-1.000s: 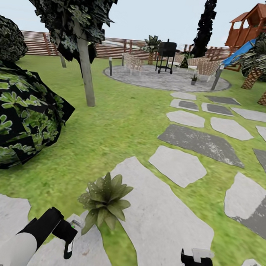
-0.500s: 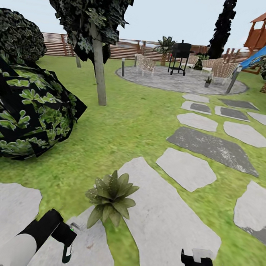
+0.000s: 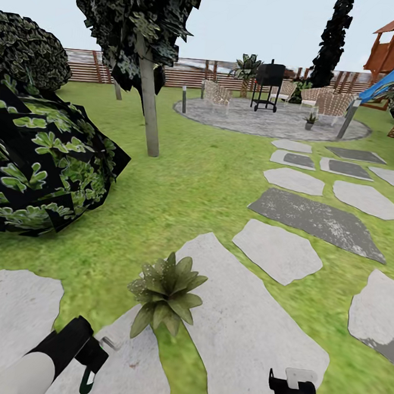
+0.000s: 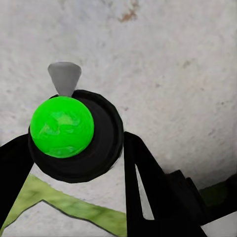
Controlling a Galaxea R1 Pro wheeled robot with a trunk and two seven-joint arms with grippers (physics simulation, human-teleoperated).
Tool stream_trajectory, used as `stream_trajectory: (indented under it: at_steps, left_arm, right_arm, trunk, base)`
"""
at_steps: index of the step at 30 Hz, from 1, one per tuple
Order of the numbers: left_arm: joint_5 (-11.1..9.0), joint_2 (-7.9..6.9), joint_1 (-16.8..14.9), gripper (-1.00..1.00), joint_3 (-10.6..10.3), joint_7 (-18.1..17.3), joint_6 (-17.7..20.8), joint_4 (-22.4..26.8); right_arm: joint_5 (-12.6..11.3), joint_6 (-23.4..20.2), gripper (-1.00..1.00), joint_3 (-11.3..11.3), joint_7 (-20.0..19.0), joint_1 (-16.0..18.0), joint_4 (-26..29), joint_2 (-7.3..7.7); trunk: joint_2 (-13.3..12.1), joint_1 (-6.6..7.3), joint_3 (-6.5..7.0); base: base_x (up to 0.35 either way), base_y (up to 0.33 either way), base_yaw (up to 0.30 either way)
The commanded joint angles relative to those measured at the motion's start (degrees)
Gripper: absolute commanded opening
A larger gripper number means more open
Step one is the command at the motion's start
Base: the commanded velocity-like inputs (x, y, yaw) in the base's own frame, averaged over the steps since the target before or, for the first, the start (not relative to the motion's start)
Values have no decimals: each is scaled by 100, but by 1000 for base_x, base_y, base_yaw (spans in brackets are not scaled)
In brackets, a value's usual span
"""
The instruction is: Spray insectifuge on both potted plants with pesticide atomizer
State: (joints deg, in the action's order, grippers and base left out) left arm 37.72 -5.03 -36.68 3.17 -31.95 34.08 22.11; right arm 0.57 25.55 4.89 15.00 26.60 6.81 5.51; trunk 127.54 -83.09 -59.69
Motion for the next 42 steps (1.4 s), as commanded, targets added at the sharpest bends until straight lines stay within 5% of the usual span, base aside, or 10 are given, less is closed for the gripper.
stream_trajectory:
  at_steps: [1, 12, 31, 42]
  left_arm:
    - [51, 4, 0, -100, 34, -41, 20, 12]
    - [25, 2, 3, -100, 43, -39, 28, 21]
    - [53, 3, 27, -100, 28, -54, 34, 4]
    - [51, 3, 29, -100, 35, -48, 29, 13]
  right_arm:
    - [5, 2, 100, 47, 46, 3, -4, 2]
    - [-1, 2, 100, 47, 54, 3, -3, -15]
    - [-2, 2, 100, 47, 55, 3, 1, -24]
    - [-1, 2, 100, 47, 55, 3, -2, -24]
  trunk:
    - [2, 1, -5]
    - [2, 1, -5]
    - [2, 1, -5]
    - [2, 1, -5]
  base:
    - [0, 0, 0]
    - [127, -161, 10]
    - [8, -21, 207]
    - [0, -254, 64]
